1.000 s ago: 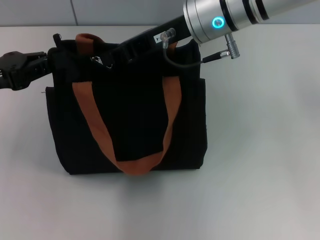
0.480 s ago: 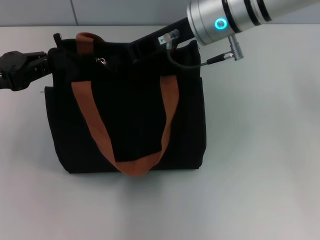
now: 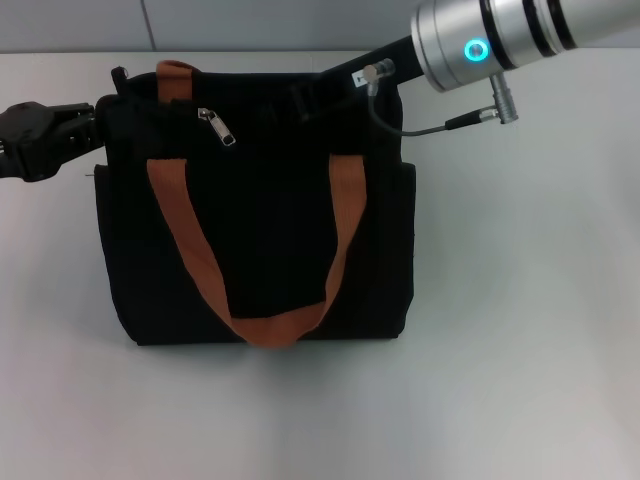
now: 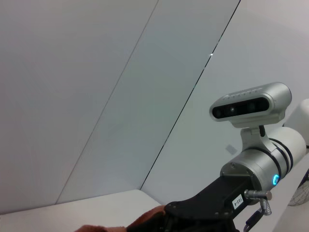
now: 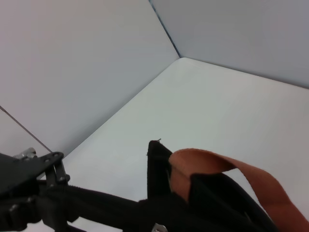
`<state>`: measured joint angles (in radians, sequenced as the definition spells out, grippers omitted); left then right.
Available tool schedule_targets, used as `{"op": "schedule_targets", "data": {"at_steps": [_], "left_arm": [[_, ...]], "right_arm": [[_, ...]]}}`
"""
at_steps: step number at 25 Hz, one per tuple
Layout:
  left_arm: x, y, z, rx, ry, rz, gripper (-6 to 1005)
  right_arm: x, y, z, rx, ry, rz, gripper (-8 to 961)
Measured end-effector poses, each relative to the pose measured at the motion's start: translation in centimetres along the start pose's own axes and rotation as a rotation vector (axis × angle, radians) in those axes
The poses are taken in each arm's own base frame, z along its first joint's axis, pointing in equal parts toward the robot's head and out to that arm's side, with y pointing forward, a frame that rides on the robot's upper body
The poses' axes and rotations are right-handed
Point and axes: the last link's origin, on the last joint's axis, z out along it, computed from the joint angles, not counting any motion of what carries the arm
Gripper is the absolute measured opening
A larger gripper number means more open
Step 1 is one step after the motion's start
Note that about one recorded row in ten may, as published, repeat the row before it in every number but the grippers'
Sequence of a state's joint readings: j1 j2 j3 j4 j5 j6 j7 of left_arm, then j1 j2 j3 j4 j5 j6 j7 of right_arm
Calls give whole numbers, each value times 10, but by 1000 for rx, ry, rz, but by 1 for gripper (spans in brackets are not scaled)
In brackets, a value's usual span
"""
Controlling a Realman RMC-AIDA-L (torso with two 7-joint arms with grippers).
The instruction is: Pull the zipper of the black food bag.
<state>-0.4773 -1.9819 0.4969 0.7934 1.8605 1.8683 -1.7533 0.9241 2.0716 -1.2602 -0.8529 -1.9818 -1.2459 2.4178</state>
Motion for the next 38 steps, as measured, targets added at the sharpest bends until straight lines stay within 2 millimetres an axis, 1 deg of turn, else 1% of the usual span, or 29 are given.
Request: {"op": "schedule_targets", "data": {"at_steps": [6,8,11,16,21,22,27,38], "left_arm": [[1,0,2,-6,0,1,23],[1,1,3,-9,0,1,23],[0,1,5,-13,0,1,23],[1,2,8,-21,0,2,23],[2,2,9,-28,4,6,23],[2,2,9,-29,5,6,23],[3,3,10,-37,5,9,23],[5,5,13,-53,4,13,22]], "right_arm": [[0,6,-16,-65,-89,-15,73],[2,8,-18,-93,-98,-10,89],[4,10,-17,-115,-89,-8,114],[0,16,-11,-130,-73,-24,155],[-2,22,1,-158,-31,-18,352],[-2,23,4,-165,-18,-9,352],[-4,24,9,-168,-4,-2,353],[-6,23,25,-132,30,-4,351]]}}
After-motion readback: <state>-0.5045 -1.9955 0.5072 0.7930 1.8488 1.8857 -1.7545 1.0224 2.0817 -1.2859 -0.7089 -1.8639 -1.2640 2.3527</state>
